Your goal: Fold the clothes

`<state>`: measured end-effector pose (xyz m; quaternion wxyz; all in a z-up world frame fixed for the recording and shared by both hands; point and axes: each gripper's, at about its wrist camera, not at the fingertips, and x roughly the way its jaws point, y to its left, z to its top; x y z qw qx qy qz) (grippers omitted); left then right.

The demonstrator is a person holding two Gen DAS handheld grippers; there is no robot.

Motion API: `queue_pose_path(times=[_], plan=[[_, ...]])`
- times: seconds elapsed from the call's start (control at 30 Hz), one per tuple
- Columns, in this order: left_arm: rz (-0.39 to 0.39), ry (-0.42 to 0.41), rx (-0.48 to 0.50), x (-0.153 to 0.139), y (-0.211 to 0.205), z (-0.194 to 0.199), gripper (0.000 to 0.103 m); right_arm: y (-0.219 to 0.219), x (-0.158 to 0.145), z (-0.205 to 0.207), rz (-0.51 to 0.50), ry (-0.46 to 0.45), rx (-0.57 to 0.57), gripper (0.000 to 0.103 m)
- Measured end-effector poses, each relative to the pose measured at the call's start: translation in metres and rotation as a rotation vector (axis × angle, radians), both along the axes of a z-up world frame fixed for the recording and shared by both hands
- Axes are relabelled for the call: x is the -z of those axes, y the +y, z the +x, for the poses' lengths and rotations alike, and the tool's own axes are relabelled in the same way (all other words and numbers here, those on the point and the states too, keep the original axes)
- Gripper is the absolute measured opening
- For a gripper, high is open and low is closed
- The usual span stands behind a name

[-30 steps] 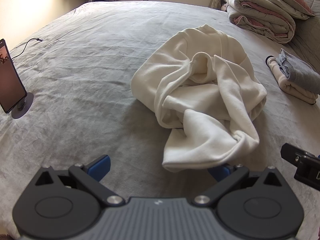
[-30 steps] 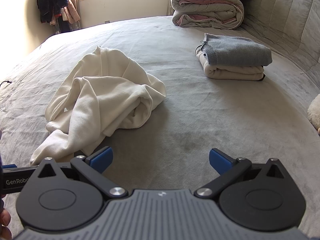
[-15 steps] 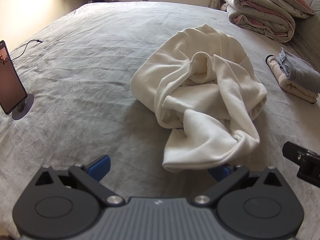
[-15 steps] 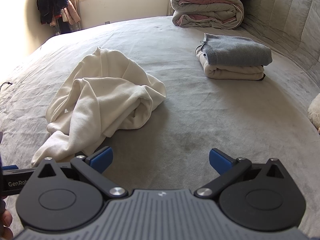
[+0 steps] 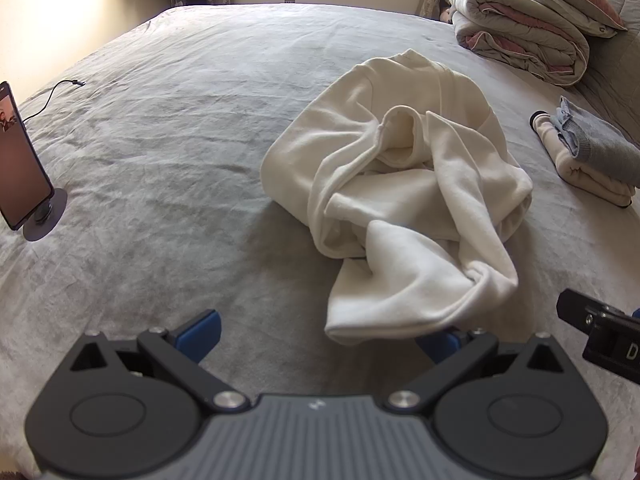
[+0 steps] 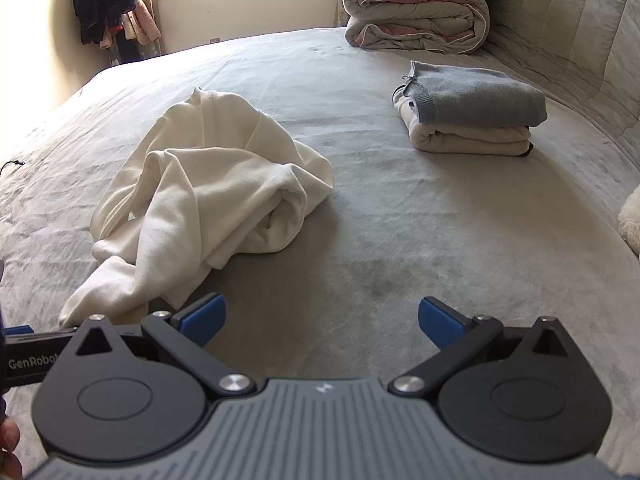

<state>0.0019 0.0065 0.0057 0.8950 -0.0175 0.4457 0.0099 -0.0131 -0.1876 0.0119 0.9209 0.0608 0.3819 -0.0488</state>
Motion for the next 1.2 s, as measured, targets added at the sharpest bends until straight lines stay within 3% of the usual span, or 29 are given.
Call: queue_pose_path(times=[1.2], plan=[[0.002, 0.002, -0.004, -0.0003, 0.0005, 0.0009, 0.102, -0.0001, 0.0014, 0.0005, 0.004, 0.010, -0.005, 0.103]])
